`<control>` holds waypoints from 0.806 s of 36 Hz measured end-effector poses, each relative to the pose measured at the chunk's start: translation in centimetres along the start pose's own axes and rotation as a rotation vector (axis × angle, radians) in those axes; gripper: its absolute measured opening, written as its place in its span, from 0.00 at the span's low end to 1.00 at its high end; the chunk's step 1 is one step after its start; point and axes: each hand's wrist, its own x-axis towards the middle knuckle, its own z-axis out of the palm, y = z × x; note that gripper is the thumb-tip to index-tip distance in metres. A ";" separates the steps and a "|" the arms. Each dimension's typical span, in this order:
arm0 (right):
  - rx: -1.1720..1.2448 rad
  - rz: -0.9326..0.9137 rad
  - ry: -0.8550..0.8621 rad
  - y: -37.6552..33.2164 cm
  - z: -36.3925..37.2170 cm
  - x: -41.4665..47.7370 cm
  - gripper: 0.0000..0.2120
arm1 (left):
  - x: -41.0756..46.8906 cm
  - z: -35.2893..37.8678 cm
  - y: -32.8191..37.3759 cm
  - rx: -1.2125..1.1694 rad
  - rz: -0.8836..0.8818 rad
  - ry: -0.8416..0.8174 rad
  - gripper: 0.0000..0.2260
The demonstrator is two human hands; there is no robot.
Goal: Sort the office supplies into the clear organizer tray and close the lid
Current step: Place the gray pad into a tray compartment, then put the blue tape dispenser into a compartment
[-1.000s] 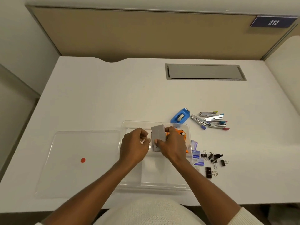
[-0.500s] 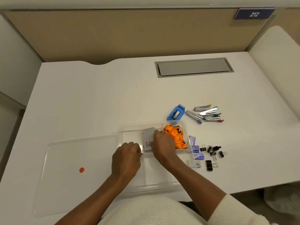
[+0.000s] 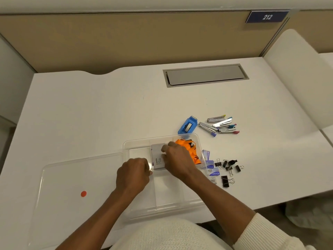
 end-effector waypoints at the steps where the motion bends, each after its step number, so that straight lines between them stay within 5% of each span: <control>1: 0.063 0.006 0.044 0.3 -0.6 0.1 0.14 | 0.4 -0.5 0.2 0.010 -0.008 -0.007 0.07; 6: 0.284 0.091 0.274 3.2 -3.6 0.8 0.06 | 3.0 -3.5 2.4 -0.011 -0.010 0.027 0.12; 11: 0.327 0.201 0.375 8.7 -5.6 2.4 0.10 | 7.3 -5.0 5.8 -0.100 0.038 0.014 0.14; 21: 0.024 0.059 0.076 16.1 -6.1 6.8 0.35 | 16.7 -0.8 11.5 -0.393 -0.067 -0.214 0.17; 29: -0.073 -0.111 -0.023 17.6 -5.7 10.0 0.30 | 19.3 1.6 14.1 -0.240 -0.014 -0.317 0.26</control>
